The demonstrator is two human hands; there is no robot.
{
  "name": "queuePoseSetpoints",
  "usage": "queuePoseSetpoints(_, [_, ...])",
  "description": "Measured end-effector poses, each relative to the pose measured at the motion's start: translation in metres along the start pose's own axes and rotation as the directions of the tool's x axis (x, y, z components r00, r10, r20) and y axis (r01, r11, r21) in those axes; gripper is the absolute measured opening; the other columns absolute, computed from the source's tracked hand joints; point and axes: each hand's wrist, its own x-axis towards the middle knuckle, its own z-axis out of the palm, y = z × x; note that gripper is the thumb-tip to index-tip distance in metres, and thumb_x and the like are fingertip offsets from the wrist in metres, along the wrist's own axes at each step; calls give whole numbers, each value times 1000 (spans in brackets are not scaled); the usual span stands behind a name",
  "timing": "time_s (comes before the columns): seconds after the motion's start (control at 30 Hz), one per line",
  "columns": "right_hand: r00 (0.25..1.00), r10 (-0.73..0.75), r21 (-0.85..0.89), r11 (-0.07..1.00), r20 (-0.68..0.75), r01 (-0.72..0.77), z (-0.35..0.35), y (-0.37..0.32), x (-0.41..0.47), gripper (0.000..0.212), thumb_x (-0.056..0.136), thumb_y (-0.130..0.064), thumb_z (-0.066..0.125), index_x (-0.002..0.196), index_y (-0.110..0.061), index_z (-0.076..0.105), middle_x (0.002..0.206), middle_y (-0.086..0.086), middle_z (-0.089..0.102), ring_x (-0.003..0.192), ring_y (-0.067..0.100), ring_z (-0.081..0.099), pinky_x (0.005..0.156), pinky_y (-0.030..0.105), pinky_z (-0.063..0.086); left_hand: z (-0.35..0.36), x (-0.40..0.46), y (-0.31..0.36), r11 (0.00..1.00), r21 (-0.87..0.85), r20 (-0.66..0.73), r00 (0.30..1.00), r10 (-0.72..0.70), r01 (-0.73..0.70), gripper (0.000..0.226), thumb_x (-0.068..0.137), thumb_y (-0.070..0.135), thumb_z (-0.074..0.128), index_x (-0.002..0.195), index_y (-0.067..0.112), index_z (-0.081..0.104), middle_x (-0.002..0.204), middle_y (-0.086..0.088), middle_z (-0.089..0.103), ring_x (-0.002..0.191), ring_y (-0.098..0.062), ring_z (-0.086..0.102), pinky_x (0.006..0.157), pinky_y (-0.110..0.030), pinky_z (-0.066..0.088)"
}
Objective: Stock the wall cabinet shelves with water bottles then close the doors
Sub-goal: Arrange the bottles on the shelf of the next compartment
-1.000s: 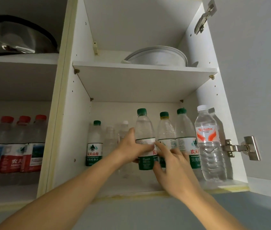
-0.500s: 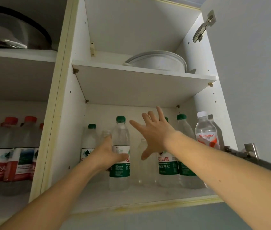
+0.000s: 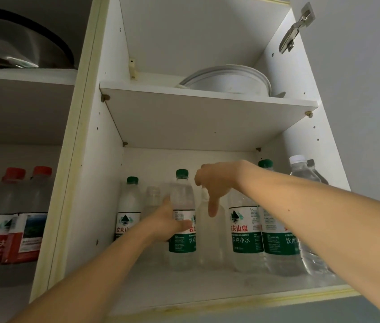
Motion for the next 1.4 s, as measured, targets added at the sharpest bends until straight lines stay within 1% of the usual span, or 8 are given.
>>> queuePoseSetpoints(0.13, [1000, 7, -27, 1000, -9, -7, 8, 8, 7, 102, 62, -56, 90, 143, -13, 46, 130, 5, 60, 117, 26, 57, 105, 43, 45, 19, 19, 3, 988, 153, -40, 999, 31, -24, 74, 91, 28, 75, 150, 20, 30, 136, -6, 58, 123, -26, 59, 102, -49, 52])
queuePoseSetpoints(0.3, [1000, 7, -189, 982, 19, -4, 19, 16, 10, 99, 64, -62, 86, 140, -11, 47, 131, 6, 61, 130, 29, 51, 123, 59, 7, 33, 27, 6, 924, 381, -141, 984, 105, -44, 77, 80, 51, 80, 140, 20, 43, 130, -5, 60, 112, -25, 63, 85, -45, 61])
queuePoseSetpoints(0.43, [1000, 4, -259, 966, -1, -4, 19, 15, 6, 98, 64, -66, 83, 137, -11, 48, 125, 8, 63, 126, 30, 55, 121, 62, -1, 43, 24, 8, 943, 332, -192, 978, 78, -10, 81, 82, 45, 80, 142, 15, 36, 132, -10, 53, 112, -31, 60, 66, -44, 64])
queuePoseSetpoints(0.67, [980, -67, -319, 948, -189, 4, 12, 8, -20, 77, 83, -64, 68, 140, -15, 50, 124, 4, 65, 124, 25, 57, 123, 63, 2, 48, 15, 6, 954, 298, -210, 976, 57, 9, 80, 85, 39, 79, 145, 13, 31, 136, -12, 53, 114, -30, 60, 80, -45, 62])
queuePoseSetpoints(0.87, [692, 219, 240, 968, -687, -69, 9, 25, -102, 44, 93, -36, 63, 133, -18, 59, 130, 6, 58, 124, 29, 53, 109, 42, 37, 44, -8, 29, 917, 322, -319, 885, 340, -236, 70, 91, 53, 67, 145, 20, 38, 138, -3, 49, 113, -18, 55, 93, -38, 53])
queuePoseSetpoints(0.97, [533, 497, 540, 837, -684, -89, 36, 31, -150, 40, 91, -30, 63, 130, -21, 58, 131, -3, 51, 119, 21, 50, 97, 42, 47, 61, -18, 53, 923, 164, -201, 904, 376, -348, 78, 86, 59, 69, 146, 21, 36, 136, -2, 52, 113, -18, 57, 96, -42, 54])
queuePoseSetpoints(1.23, [613, 708, 814, 554, -350, -175, 127, 11, -194, 100, 86, -42, 75, 155, -34, 4, 149, 3, 26, 135, 28, 40, 101, 44, 49, 113, -15, 87, 981, -131, 20, 989, 146, -142, 115, 69, 67, 81, 155, 23, 19, 153, -9, 42, 136, -32, 47, 110, -55, 44])
queuePoseSetpoints(1.4, [597, 749, 884, 446, -286, -136, 127, 18, -180, 111, 80, -38, 82, 155, -34, 1, 150, 7, 30, 131, 32, 46, 94, 44, 55, 118, -13, 88, 977, -203, -24, 998, 58, -62, 126, 60, 72, 83, 156, 23, 18, 158, -10, 36, 141, -33, 41, 114, -55, 40])
